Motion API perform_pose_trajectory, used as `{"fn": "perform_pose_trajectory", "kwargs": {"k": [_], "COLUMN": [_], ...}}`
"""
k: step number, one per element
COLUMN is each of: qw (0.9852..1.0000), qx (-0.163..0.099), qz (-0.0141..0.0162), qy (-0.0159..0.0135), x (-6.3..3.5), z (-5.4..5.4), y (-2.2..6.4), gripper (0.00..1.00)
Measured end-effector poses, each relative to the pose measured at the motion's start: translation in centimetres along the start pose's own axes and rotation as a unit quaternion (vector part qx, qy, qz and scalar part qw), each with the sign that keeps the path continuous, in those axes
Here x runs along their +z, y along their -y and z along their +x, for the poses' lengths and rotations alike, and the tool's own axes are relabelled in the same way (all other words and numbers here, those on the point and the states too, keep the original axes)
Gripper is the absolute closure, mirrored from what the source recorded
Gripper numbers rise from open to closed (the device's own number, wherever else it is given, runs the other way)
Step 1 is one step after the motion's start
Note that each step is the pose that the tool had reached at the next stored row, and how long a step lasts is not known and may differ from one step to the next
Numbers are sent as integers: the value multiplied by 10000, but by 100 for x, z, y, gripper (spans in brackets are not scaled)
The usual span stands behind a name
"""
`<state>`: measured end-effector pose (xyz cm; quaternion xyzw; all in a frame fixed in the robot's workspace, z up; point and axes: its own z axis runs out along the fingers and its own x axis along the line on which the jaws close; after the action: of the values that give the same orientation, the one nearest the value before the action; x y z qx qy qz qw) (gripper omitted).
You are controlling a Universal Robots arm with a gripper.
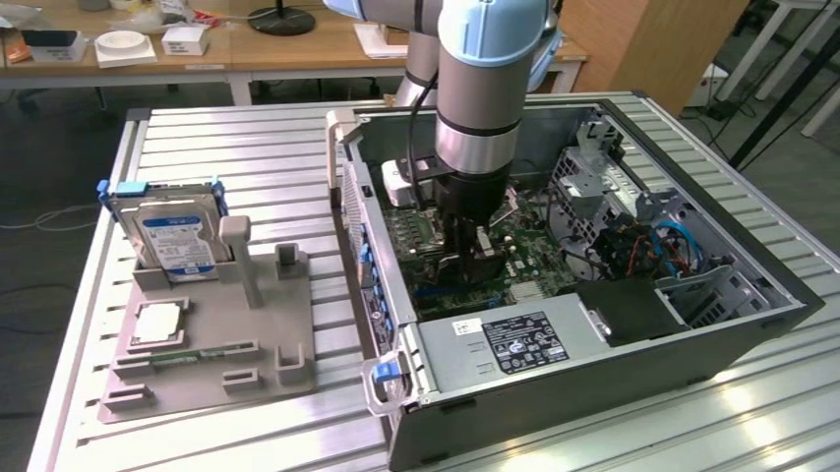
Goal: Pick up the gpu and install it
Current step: 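Insert the gpu into the slot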
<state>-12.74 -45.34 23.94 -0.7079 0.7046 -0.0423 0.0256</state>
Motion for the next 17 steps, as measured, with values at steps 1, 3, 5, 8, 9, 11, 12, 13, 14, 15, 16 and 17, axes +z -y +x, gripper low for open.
{"fn": "perform_pose_trajectory", "kwargs": {"k": [1, 3, 5, 8, 9, 11, 12, 13, 14, 15, 16, 17], "qw": [10000, 10000, 10000, 10000, 10000, 10000, 10000, 10000, 10000, 10000, 10000, 10000], "qx": [0, 0, 1, 0, 0, 0, 0, 0, 0, 0, 0, 0], "qz": [-1, -1, -1, -2, -1, -1, -1, -1, -1, -1, -1, -1], "qy": [1, 3, 4, 4, 5, 4, 4, 5, 5, 6, 5, 6], "x": [-15, -77, -150, -264, -292, -358, -393, -432, -467, -500, -535, -566], "z": [1, 2, 4, 6, 5, 3, 3, 3, 3, 3, 4, 4], "y": [4, 15, 24, 36, 39, 46, 49, 52, 56, 59, 62, 65], "gripper": [37, 37, 37, 37, 37, 37, 37, 37, 37, 37, 37, 37]}}
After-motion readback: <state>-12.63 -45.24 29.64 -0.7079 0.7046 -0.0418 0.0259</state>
